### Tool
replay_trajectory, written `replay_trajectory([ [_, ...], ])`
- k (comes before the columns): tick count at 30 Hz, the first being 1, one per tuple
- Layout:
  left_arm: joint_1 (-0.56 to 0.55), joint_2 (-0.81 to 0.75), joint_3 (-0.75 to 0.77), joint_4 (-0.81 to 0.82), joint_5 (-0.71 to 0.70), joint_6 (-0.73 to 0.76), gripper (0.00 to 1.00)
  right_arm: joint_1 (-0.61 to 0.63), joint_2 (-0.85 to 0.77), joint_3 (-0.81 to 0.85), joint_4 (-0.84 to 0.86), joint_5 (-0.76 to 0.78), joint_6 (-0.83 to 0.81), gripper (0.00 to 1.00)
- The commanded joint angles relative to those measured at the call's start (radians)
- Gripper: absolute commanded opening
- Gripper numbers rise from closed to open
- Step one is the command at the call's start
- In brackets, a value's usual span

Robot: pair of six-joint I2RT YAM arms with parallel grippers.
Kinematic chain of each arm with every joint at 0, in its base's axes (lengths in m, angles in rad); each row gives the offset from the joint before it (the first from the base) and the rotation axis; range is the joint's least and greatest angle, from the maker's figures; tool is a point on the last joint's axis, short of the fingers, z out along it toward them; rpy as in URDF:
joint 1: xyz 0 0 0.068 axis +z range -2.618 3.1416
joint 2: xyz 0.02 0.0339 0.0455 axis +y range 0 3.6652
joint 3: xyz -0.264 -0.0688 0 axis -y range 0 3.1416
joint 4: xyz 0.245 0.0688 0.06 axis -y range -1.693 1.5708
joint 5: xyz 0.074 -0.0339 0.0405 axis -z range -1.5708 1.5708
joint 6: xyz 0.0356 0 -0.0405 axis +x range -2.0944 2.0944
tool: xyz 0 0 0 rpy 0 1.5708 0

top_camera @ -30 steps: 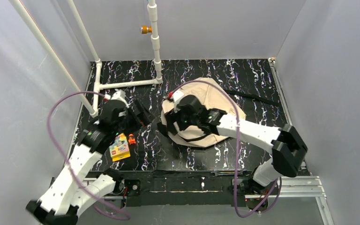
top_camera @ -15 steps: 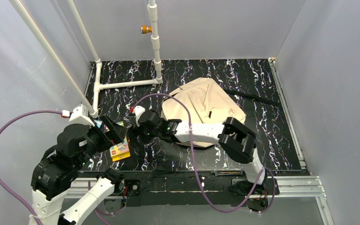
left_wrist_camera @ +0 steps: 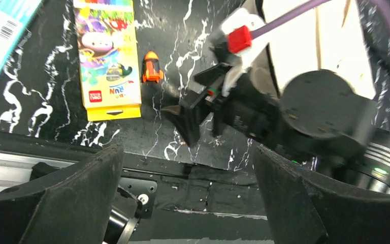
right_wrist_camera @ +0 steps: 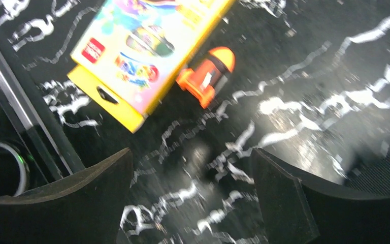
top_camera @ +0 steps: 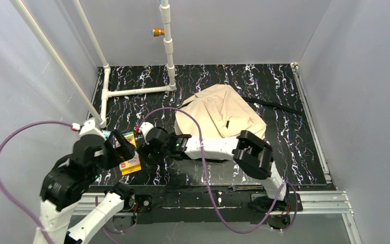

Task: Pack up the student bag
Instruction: Adjust the student bag at the center of the board.

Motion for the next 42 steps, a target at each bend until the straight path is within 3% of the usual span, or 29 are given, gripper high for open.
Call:
replay_trajectory([
  [1, 0.004, 0.075, -0.116, 0.119, 0.100, -0.003, 0.98, -0.033, -0.198, -0.097, -0.059, 0.110, -0.079, 0.93],
  [7, 0.005, 0.202, -0.274, 0.462, 0.356, -0.046, 0.97, -0.124, -0.429, -0.288, -0.108, 0.202, -0.079, 0.90],
  [14, 0.008, 0.566, -0.294, 0.793, 0.555, -0.072, 0.94, -0.302, -0.685, -0.481, -0.185, 0.265, 0.046, 0.93],
  [20, 0.021, 0.839, -0.226, 0.886, 0.579, -0.049, 0.90, -0.573, -0.872, -0.648, -0.224, 0.295, 0.154, 0.98],
  [24, 0.023, 0.971, -0.177, 0.924, 0.609, -0.029, 0.83, -0.716, -0.901, -0.731, -0.236, 0.209, 0.195, 0.98],
  [29, 0.023, 1.088, -0.158, 0.989, 0.675, -0.020, 0.59, -0.814, -0.871, -0.823, -0.167, 0.110, 0.206, 0.94],
  [32, 0.023, 1.105, -0.191, 1.009, 0.689, -0.016, 0.27, -0.819, -0.836, -0.849, -0.097, 0.057, 0.174, 0.86],
  [36, 0.022, 1.008, -0.319, 1.068, 0.670, -0.034, 0.02, -0.819, -0.746, -0.870, 0.024, -0.057, 0.160, 0.75],
  [39, 0.003, 0.883, -0.418, 1.080, 0.628, -0.058, 0.00, -0.814, -0.650, -0.839, 0.121, -0.161, 0.152, 0.69],
  [42, -0.032, 0.735, -0.532, 1.079, 0.596, -0.101, 0.00, -0.789, -0.565, -0.751, 0.110, -0.177, 0.120, 0.68],
])
